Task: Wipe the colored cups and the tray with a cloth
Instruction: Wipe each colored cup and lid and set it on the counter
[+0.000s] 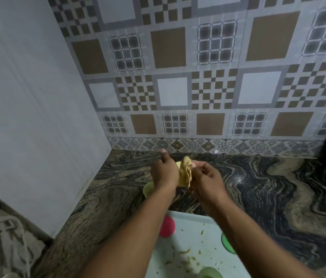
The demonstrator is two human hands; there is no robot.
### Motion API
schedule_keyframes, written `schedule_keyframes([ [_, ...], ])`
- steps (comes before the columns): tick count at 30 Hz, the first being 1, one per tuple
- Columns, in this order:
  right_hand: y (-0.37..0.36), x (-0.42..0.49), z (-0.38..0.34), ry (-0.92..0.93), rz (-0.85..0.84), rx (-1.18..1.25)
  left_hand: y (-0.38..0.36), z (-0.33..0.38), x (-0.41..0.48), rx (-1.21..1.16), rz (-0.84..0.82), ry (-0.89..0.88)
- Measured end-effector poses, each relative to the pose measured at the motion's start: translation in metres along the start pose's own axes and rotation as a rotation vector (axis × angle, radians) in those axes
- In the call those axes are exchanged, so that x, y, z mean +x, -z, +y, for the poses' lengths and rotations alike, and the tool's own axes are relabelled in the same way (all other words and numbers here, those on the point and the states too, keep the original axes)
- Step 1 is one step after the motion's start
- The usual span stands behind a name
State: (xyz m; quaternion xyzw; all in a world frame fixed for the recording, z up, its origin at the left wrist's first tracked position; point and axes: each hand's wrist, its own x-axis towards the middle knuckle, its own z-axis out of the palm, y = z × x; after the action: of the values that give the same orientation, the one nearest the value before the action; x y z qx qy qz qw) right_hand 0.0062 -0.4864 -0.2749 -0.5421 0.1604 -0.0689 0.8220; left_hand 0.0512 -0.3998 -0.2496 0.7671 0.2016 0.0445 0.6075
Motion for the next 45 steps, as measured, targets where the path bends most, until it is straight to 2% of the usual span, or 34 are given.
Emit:
schedule_keyframes([
  [1, -0.006, -0.004, 0.01, 0.016, 0.066, 0.081, -0.002, 0.002, -0.005, -0.084, 0.077, 0.044],
  [3, -0.011, -0.014, 0.03, -0.007, 0.194, 0.202, -0.006, -0.007, -0.008, -0.209, 0.119, 0.194],
  [5, -0.005, -0.018, 0.04, -0.036, 0.246, 0.163, -0.005, -0.021, -0.004, -0.179, -0.059, 0.312],
  [7, 0.008, -0.013, 0.027, -0.04, 0.147, 0.03, 0.004, -0.028, 0.006, -0.075, -0.293, 0.316],
  [9, 0.017, -0.008, 0.005, -0.036, -0.023, -0.099, 0.01, -0.022, 0.013, 0.063, -0.403, 0.218],
  [10, 0.017, -0.008, -0.005, -0.031, -0.08, -0.134, 0.011, -0.017, 0.015, 0.109, -0.362, 0.113],
  [12, 0.008, -0.012, -0.011, 0.001, -0.085, -0.097, 0.009, -0.005, 0.005, 0.091, -0.131, -0.042],
  [14, -0.007, -0.019, 0.002, 0.059, 0.025, 0.015, 0.004, 0.005, -0.006, -0.106, 0.063, 0.02],
  [16, -0.015, -0.026, 0.02, 0.074, 0.154, 0.098, -0.003, -0.003, -0.007, -0.224, 0.127, 0.177],
  [18, -0.01, -0.026, 0.022, 0.038, 0.178, 0.075, -0.002, -0.018, 0.0, -0.211, -0.037, 0.276],
  [20, 0.004, -0.018, 0.008, -0.017, 0.059, -0.03, 0.005, -0.027, 0.012, -0.139, -0.296, 0.292],
  [22, 0.014, -0.012, -0.008, -0.066, -0.1, -0.102, 0.011, -0.023, 0.019, -0.018, -0.413, 0.21],
  [23, 0.016, -0.01, -0.013, -0.076, -0.151, -0.091, 0.011, -0.019, 0.021, 0.03, -0.379, 0.129],
  [25, 0.006, -0.012, -0.011, -0.034, -0.132, -0.021, 0.009, -0.011, 0.014, 0.061, -0.137, 0.0],
  [27, -0.008, -0.019, 0.007, 0.066, 0.015, 0.021, 0.005, -0.001, -0.001, -0.088, 0.081, 0.053],
  [28, -0.014, -0.024, 0.017, 0.094, 0.094, 0.039, 0.003, -0.003, -0.004, -0.15, 0.132, 0.124],
  [29, -0.017, -0.028, 0.023, 0.09, 0.149, 0.055, 0.002, -0.007, -0.005, -0.191, 0.137, 0.191],
  [31, -0.011, -0.025, 0.021, 0.022, 0.15, 0.053, 0.002, -0.023, 0.006, -0.153, -0.07, 0.256],
  [33, 0.004, -0.013, 0.005, -0.059, 0.007, -0.038, 0.009, -0.029, 0.016, -0.03, -0.33, 0.228],
  [34, 0.01, -0.008, -0.004, -0.088, -0.075, -0.08, 0.012, -0.027, 0.019, 0.041, -0.387, 0.17],
  [35, 0.013, -0.005, -0.01, -0.099, -0.132, -0.102, 0.012, -0.025, 0.022, 0.09, -0.36, 0.103],
  [36, 0.012, -0.004, -0.012, -0.079, -0.152, -0.101, 0.012, -0.02, 0.021, 0.107, -0.253, 0.043],
  [37, 0.006, -0.007, -0.01, -0.034, -0.122, -0.092, 0.01, -0.015, 0.017, 0.089, -0.118, 0.016],
  [39, -0.009, -0.016, 0.006, 0.075, 0.03, -0.071, 0.008, -0.006, 0.008, -0.057, 0.051, 0.084],
  [42, -0.015, -0.026, 0.032, 0.082, 0.207, 0.043, 0.003, -0.014, 0.004, -0.256, 0.028, 0.265],
  [45, 0.008, -0.014, 0.024, -0.067, 0.321, 0.203, 0.004, -0.03, 0.016, -0.352, 0.003, 0.31],
])
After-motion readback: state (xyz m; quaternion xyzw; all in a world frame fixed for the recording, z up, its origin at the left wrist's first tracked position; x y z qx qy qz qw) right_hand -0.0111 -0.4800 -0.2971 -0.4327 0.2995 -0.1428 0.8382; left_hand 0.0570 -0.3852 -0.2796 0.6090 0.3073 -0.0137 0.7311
